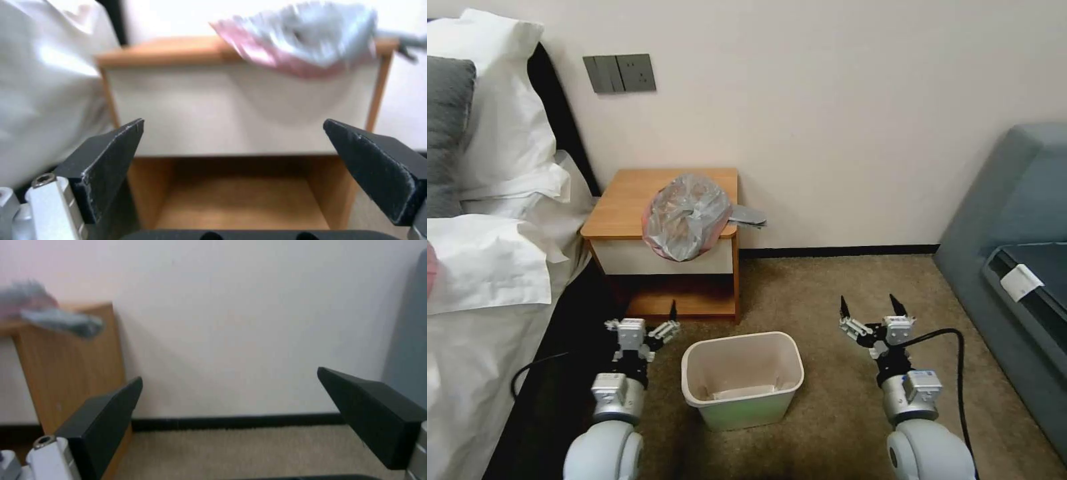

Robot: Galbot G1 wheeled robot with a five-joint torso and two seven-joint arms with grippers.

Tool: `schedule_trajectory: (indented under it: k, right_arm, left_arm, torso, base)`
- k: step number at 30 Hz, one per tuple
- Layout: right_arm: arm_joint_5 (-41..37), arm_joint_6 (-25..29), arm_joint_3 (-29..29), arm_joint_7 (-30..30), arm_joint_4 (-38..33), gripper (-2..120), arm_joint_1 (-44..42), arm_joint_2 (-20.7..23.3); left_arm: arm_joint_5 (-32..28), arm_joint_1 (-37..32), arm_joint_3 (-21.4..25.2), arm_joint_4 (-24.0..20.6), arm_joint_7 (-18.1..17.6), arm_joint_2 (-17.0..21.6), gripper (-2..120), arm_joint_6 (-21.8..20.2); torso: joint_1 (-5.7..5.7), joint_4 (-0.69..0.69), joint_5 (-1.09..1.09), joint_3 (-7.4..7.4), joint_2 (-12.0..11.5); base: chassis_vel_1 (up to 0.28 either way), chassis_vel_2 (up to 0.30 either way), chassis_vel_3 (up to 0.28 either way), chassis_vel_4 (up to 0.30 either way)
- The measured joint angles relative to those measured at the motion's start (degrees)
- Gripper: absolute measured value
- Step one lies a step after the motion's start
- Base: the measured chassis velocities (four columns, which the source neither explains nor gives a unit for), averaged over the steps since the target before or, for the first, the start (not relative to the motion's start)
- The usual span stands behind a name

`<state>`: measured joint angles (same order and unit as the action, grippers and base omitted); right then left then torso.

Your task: Pick up the garbage bag from the table and place it over the trash can.

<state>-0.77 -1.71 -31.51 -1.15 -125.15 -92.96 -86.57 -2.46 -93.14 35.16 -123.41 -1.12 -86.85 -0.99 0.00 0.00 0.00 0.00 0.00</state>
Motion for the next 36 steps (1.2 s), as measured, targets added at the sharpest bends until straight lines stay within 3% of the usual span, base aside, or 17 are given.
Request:
schedule_trajectory:
  k: [9, 14, 19, 25, 27, 30, 33, 36]
  right_arm:
    - [-1.2, -2.6, 0.0, -1.7, -15.0, 100, -6.0, -0.9]
    - [-1.5, -3.3, 0.0, -2.2, -18.7, 100, -7.5, -1.2]
    - [-2.6, -3.9, 0.0, -2.5, -18.7, 100, -7.7, -0.7]
    - [-13.0, -9.3, -0.5, -5.4, -18.1, 100, -8.4, 4.2]
    - [-13.5, -9.6, -0.6, -5.5, -18.0, 100, -8.4, 4.5]
    - [-13.7, -9.7, -0.6, -5.6, -17.9, 100, -8.4, 4.6]
    - [-14.0, -9.8, -0.6, -5.6, -17.9, 100, -8.4, 4.6]
    - [-17.9, -10.0, -0.3, -5.8, -17.0, 100, -7.1, 5.7]
  left_arm:
    - [-3.6, -6.2, 5.3, -12.5, -1.7, -1.4, 100, -1.5]
    - [-5.6, -9.4, 8.2, -19.2, -2.6, -2.1, 100, -2.4]
    - [-6.8, -11.7, 10.0, -20.3, -3.2, -2.6, 100, -2.9]
    - [-7.3, -12.2, 10.3, -20.3, -3.3, -2.3, 100, -3.1]
    - [-8.2, -12.8, 10.3, -20.2, -3.3, -1.1, 100, -3.3]
    - [-12.2, -15.7, 10.2, -19.8, -2.9, 5.9, 100, -4.2]
    - [-14.1, -15.9, 9.9, -19.3, -2.7, 8.2, 100, -5.2]
    - [-17.1, -14.7, 9.5, -19.1, -2.9, 10.6, 100, -7.5]
  torso:
    - [0.0, 0.0, 0.0, 0.0, 0.0]
    - [0.0, 0.0, 0.02, 0.0, 0.0]
    - [0.0, 0.01, 0.0, 0.0, 0.0]
    - [0.0, 0.0, 0.01, 0.0, 0.0]
    - [0.0, 0.01, 0.0, 0.0, 0.0]
    - [0.0, -0.01, 0.0, 0.0, 0.0]
    - [0.0, 0.03, 0.0, 0.0, 0.0]
    - [0.0, -0.02, 0.0, 0.0, 0.0]
  base:
    - [0.0, 0.0, 0.0, 0.0]
    - [0.0, 0.0, 0.0, 0.0]
    - [0.0, 0.0, 0.0, 0.0]
    - [0.0, 0.0, 0.0, 0.0]
    - [0.0, 0.0, 0.0, 0.0]
    - [0.0, 0.0, 0.0, 0.0]
    - [0.0, 0.0, 0.0, 0.0]
    - [0.0, 0.0, 0.0, 0.0]
